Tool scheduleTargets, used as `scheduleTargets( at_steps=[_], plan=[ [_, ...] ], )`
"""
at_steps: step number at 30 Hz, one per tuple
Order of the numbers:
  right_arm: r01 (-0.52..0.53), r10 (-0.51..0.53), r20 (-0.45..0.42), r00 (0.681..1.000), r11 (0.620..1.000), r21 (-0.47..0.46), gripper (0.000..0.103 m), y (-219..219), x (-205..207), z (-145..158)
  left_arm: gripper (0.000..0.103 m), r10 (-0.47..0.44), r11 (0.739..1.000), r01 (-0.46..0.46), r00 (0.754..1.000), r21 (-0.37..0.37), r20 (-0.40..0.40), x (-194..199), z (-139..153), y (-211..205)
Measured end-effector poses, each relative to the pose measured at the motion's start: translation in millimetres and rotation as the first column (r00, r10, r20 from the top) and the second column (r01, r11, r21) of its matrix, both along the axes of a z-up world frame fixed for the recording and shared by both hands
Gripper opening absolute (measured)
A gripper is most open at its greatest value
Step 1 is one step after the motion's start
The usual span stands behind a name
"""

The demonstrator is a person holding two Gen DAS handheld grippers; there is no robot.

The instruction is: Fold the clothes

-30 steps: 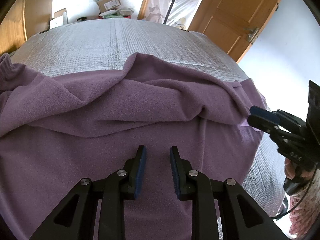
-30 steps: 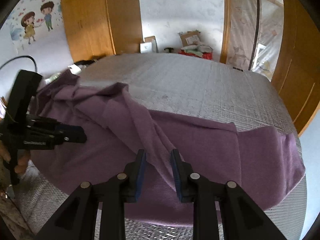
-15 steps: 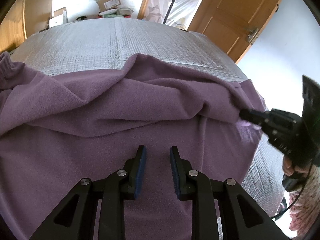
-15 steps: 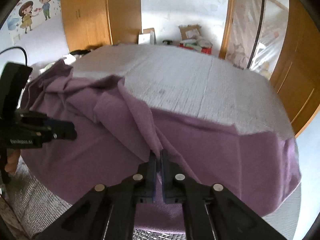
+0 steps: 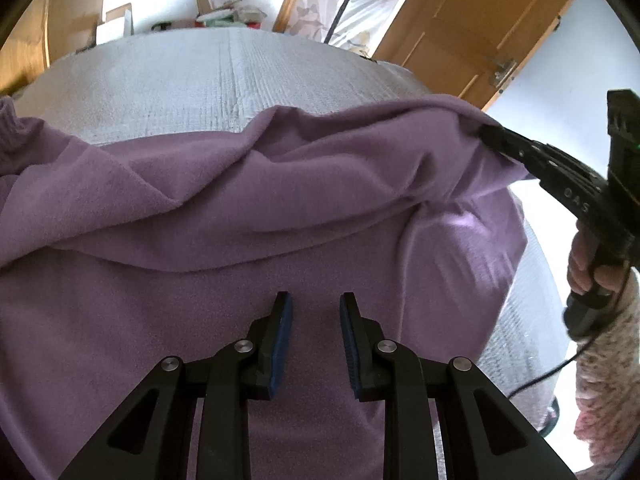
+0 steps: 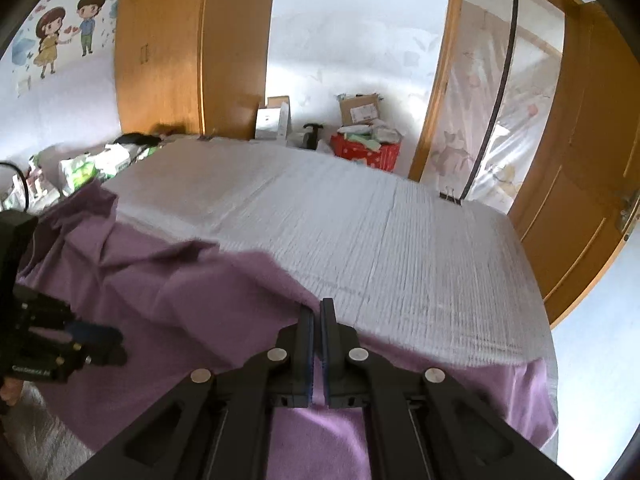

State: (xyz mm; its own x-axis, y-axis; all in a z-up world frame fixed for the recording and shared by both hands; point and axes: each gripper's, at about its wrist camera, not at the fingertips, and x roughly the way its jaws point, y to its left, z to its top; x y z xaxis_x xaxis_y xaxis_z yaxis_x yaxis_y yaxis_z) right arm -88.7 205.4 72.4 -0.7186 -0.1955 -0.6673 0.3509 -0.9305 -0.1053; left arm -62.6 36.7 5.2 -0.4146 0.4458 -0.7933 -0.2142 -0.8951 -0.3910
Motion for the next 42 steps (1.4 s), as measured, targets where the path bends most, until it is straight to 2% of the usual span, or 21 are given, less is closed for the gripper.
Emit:
scheduleTargets(
  at_steps=[2,4,10,18,23,27,36,42],
  plan=[
    [0.006,-0.007,-0.01,1.0,1.0,-0.018,0.003,1.3,-6.2,4.6,0.025,0.009,1.0,-0.01,1.0,0.018,0.017,-5.5,1.4,-5.4],
    [0.009,-0.01,-0.018,1.0,0.999,-0.035,0.003,2.0,-12.3,9.2,0.025,0.039,0.999,-0.039,0.999,0.009,-0.005,-10.0,7.8,-10.9],
    [0.0,0.0,-0.053,0.999,1.0,-0.002,0.003,-9.6,-28.3,18.0,0.025,0.037,0.999,-0.037,0.999,-0.022,-0.036,-28.1,21.0,-10.2],
    [0.036,-0.033,-0.086,0.996,0.999,0.039,0.003,-17.1,-65.7,19.5,0.025,0.055,0.997,-0.057,0.998,-0.049,-0.039,-58.7,24.6,-18.9],
    [0.068,-0.064,-0.079,0.995,0.997,0.041,0.003,-20.5,-92.4,13.7,0.025,0.089,0.996,-0.09,0.996,-0.029,-0.024,-78.0,21.6,-30.8],
    [0.087,-0.082,-0.08,0.993,0.995,0.056,0.003,-25.1,-113.9,8.6,0.025,0.13,0.991,-0.13,0.991,0.017,-0.007,-87.8,19.5,-43.0],
    [0.133,-0.129,-0.044,0.991,0.986,0.102,0.003,-31.4,-156.5,-14.4,0.025,0.15,0.988,-0.15,0.988,0.021,0.031,-111.2,7.5,-47.4],
    [0.159,-0.164,0.017,0.986,0.973,0.166,0.003,-40.7,-175.8,-38.4,0.025,0.151,0.988,-0.153,0.988,0.03,0.044,-109.8,7.7,-50.7]
  ],
)
